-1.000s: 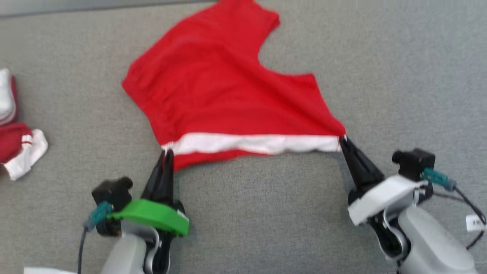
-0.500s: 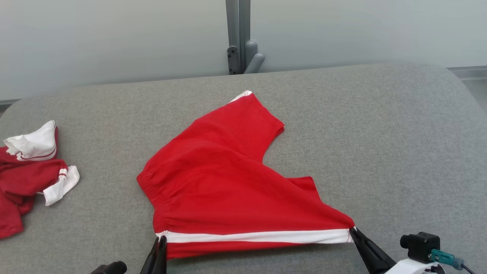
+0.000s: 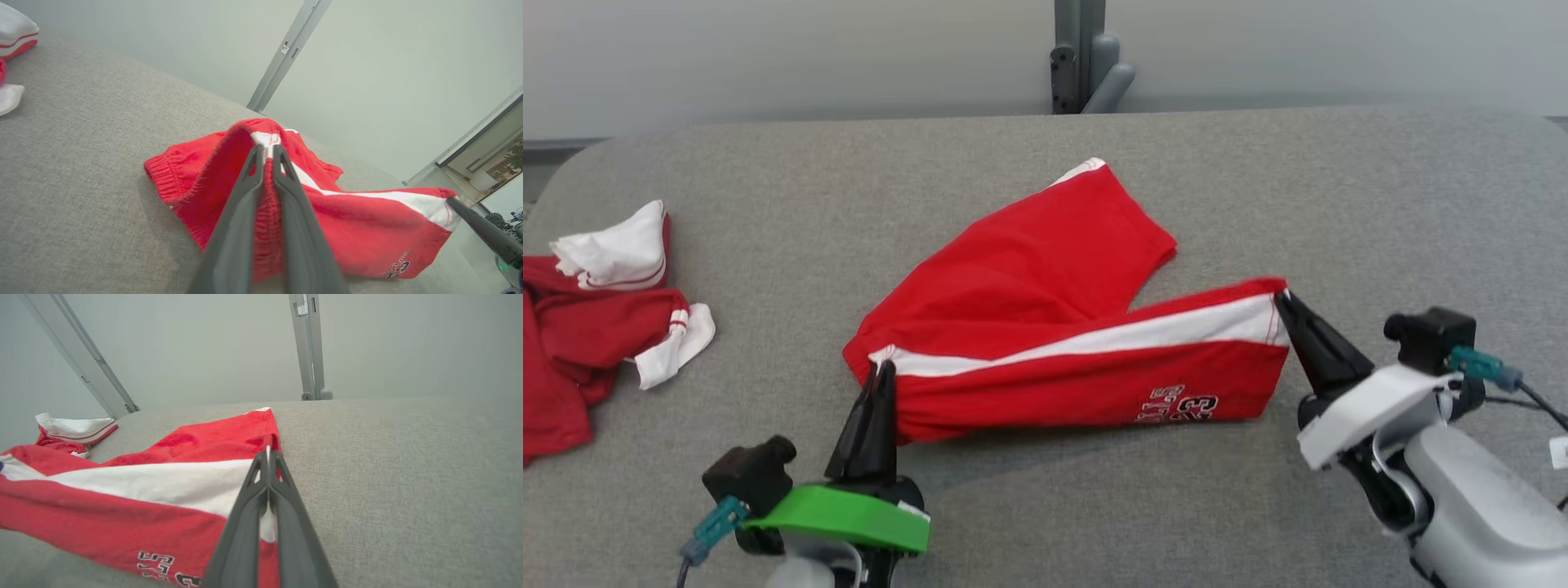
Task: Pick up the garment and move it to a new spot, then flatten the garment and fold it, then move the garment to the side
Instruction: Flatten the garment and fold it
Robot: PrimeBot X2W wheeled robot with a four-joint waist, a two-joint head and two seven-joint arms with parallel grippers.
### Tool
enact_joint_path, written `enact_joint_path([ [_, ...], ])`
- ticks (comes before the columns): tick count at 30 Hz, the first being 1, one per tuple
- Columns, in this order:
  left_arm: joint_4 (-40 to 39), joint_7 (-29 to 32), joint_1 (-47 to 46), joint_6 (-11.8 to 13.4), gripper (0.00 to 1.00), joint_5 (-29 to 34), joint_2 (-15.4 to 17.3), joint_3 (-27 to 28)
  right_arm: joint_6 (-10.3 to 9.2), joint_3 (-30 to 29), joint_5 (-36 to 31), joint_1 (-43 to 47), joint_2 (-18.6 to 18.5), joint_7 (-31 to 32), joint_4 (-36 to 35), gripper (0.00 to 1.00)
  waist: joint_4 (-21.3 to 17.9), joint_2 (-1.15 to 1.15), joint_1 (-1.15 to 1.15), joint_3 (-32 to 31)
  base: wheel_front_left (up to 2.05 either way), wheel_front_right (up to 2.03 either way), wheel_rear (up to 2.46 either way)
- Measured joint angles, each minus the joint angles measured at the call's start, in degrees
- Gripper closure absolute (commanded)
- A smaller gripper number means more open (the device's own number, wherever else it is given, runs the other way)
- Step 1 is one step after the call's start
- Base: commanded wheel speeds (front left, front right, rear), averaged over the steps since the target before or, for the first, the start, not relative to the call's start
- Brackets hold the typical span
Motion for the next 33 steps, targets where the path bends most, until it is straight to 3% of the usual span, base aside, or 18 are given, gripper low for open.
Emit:
enact_joint_path([
  [10, 2.2, 0.0, -9.8, 0.0, 1.0, -2.9, -0.6, -0.3, 0.0, 4.0, -2.3, -22.0, 1.5, 0.0, 12.5, 1.0, 4.7, 0.0, 0.0, 8.8, 0.0, 0.0, 0.0],
  [22, 1.6, 0.0, -15.2, 0.0, 1.0, -7.0, -0.6, -1.8, 0.01, 5.7, -6.0, -35.8, 1.8, 0.0, 22.4, 1.0, 10.4, 0.0, 0.01, 17.4, 0.0, 0.0, 0.0],
  [33, 1.8, 0.0, -19.7, 0.0, 0.98, -9.6, -0.7, -5.8, 0.01, 6.2, -9.3, -43.2, 2.8, 0.0, 29.5, 1.0, 13.2, 0.0, 0.01, 23.7, 0.0, 0.0, 0.0],
])
